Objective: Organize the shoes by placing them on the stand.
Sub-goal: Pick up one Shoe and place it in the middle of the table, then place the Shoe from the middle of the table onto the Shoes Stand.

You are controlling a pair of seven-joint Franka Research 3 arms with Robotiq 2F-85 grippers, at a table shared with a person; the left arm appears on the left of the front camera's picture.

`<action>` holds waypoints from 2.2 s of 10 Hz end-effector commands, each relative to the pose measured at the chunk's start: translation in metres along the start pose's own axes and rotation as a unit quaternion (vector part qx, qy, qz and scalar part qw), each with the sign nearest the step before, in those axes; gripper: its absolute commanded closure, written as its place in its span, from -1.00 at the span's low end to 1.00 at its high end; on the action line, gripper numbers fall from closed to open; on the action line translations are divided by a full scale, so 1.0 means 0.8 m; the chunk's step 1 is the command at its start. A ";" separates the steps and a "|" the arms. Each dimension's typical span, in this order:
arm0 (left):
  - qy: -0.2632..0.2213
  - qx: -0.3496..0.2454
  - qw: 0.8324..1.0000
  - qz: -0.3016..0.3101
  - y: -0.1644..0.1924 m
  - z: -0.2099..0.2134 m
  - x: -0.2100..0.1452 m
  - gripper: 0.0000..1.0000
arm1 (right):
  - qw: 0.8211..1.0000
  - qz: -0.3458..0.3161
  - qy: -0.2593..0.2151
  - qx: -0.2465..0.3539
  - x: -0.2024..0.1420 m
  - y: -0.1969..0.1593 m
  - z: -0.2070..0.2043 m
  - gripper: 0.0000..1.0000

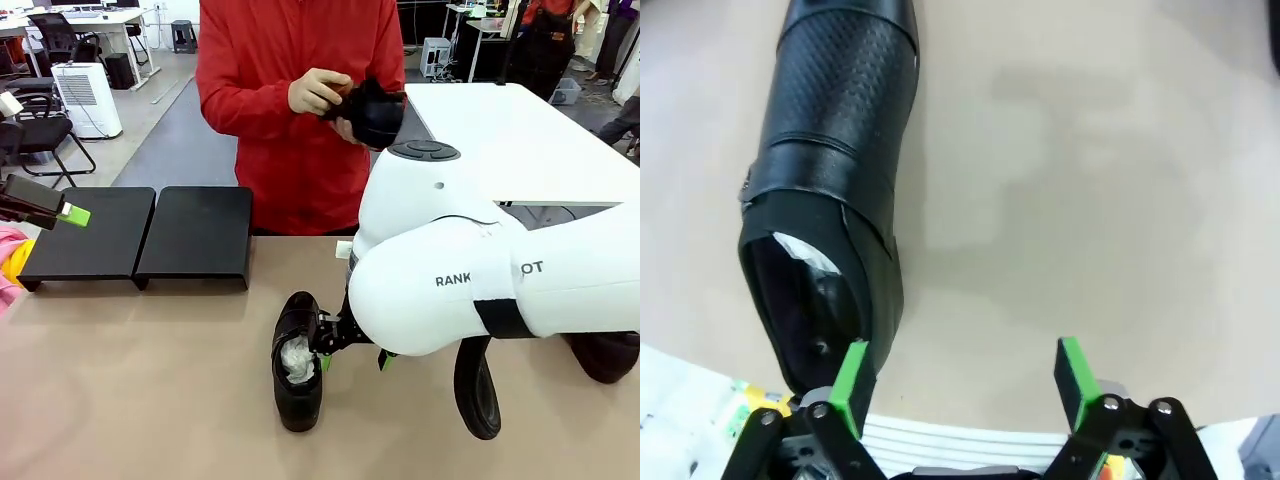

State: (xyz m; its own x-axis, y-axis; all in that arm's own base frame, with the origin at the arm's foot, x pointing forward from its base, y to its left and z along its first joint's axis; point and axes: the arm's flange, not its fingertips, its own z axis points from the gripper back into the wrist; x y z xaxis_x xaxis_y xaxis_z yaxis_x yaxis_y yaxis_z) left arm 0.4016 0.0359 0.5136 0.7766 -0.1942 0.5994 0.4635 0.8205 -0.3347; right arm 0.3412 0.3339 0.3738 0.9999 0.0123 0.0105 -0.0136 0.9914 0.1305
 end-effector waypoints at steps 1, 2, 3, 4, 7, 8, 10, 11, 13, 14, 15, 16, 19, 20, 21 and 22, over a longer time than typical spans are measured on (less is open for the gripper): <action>-0.006 -0.009 1.000 -0.003 0.001 0.000 0.001 -1.00 | 1.000 -0.002 -0.019 0.022 0.005 0.007 -0.007 -1.00; -0.006 -0.009 1.000 -0.003 0.001 0.000 0.001 -1.00 | 1.000 -0.002 -0.019 0.022 0.005 0.007 -0.007 -1.00; -0.006 -0.009 1.000 -0.003 0.001 0.000 0.001 -1.00 | 1.000 -0.002 -0.019 0.022 0.005 0.007 -0.007 -1.00; -0.006 -0.009 1.000 -0.003 0.001 0.000 0.001 -1.00 | 1.000 -0.002 -0.019 0.022 0.005 0.007 -0.007 -1.00; -0.006 -0.009 1.000 -0.003 0.001 0.000 0.001 -1.00 | 1.000 -0.002 -0.019 0.022 0.005 0.007 -0.007 -1.00; -0.006 -0.009 1.000 -0.003 0.001 0.000 0.001 -1.00 | 1.000 -0.001 -0.015 0.014 0.006 0.005 -0.006 -1.00; 0.008 0.008 0.999 -0.041 -0.040 -0.001 -0.010 -1.00 | 0.996 -0.049 -0.049 0.052 -0.012 -0.041 0.047 -1.00; 0.024 0.023 0.999 -0.041 -0.083 -0.003 -0.019 -1.00 | 0.993 -0.092 -0.056 0.052 -0.006 -0.068 0.059 -1.00; 0.031 0.045 0.995 -0.081 -0.176 -0.003 -0.033 -1.00 | 0.984 -0.145 -0.069 0.076 -0.002 -0.109 0.072 -1.00; 0.060 0.021 0.995 -0.080 -0.216 0.000 -0.034 -1.00 | 0.979 -0.172 -0.075 0.083 -0.003 -0.127 0.074 -1.00; 0.080 0.000 0.994 -0.072 -0.251 -0.003 -0.033 -1.00 | 0.974 -0.199 -0.070 0.078 -0.003 -0.147 0.072 -1.00; 0.107 -0.008 0.993 -0.059 -0.283 -0.012 -0.034 -1.00 | 0.968 -0.233 -0.070 0.061 -0.004 -0.166 0.069 -1.00; 0.082 0.007 0.993 -0.080 -0.272 -0.010 -0.039 -1.00 | 0.936 -0.341 -0.067 0.049 -0.020 -0.221 0.060 -1.00; 0.082 0.007 0.993 -0.080 -0.272 -0.010 -0.039 -1.00 | 0.957 -0.275 -0.070 0.051 0.018 -0.195 0.071 -1.00; 0.099 -0.004 0.992 -0.073 -0.295 -0.016 -0.042 -1.00 | 0.957 -0.275 -0.070 0.051 0.018 -0.195 0.071 -1.00; 0.131 0.043 0.988 -0.066 -0.339 -0.036 -0.050 -1.00 | 0.957 -0.275 -0.070 0.051 0.018 -0.195 0.071 -1.00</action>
State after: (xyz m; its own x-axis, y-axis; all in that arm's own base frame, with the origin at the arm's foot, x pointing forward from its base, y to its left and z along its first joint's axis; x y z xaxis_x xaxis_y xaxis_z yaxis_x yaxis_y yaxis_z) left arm 0.2702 -0.1627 0.5607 0.7752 -0.4158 0.4756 0.5685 0.7874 -0.2383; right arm 0.3575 0.1688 0.4093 0.8260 -0.5628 0.0323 0.5400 0.8063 0.2414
